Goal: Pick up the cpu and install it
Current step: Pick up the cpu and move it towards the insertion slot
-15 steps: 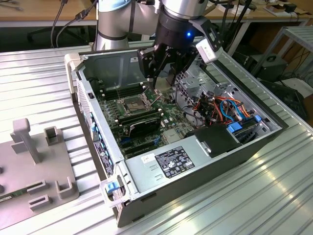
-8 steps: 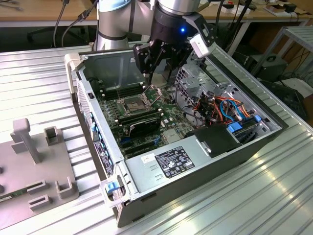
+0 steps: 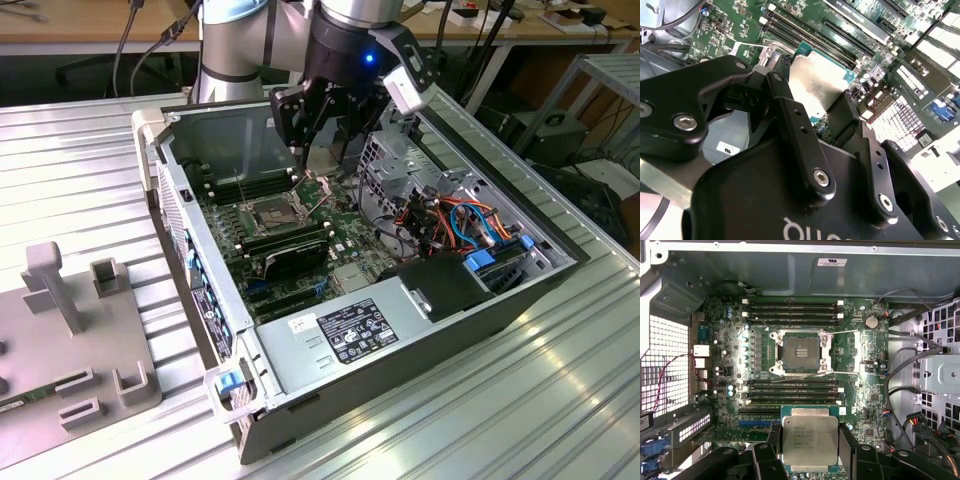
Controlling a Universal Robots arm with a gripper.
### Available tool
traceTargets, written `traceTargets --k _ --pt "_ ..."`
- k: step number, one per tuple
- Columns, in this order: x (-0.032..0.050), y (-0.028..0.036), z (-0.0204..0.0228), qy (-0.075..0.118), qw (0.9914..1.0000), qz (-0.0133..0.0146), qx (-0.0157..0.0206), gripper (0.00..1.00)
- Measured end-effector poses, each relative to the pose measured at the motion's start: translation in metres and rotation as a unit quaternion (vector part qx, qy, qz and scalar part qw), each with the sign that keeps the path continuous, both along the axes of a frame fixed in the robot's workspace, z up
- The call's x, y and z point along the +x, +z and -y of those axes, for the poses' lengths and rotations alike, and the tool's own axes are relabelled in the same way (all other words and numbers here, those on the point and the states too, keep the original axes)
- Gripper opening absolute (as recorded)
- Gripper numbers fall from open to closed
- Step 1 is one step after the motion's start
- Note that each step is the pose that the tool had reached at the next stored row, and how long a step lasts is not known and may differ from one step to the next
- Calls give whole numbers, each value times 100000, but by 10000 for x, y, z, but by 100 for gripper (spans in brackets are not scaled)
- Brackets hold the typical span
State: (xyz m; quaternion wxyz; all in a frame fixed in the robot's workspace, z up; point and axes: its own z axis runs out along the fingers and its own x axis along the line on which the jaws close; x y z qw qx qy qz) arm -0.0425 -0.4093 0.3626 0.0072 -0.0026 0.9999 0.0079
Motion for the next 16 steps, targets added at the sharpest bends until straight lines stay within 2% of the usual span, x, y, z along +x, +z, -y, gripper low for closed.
traceTargets --k 14,16 --pt "0 -6 -14 -4 100000 5 8 55" --pt "-2 -24 -34 -5 100000 4 -1 55"
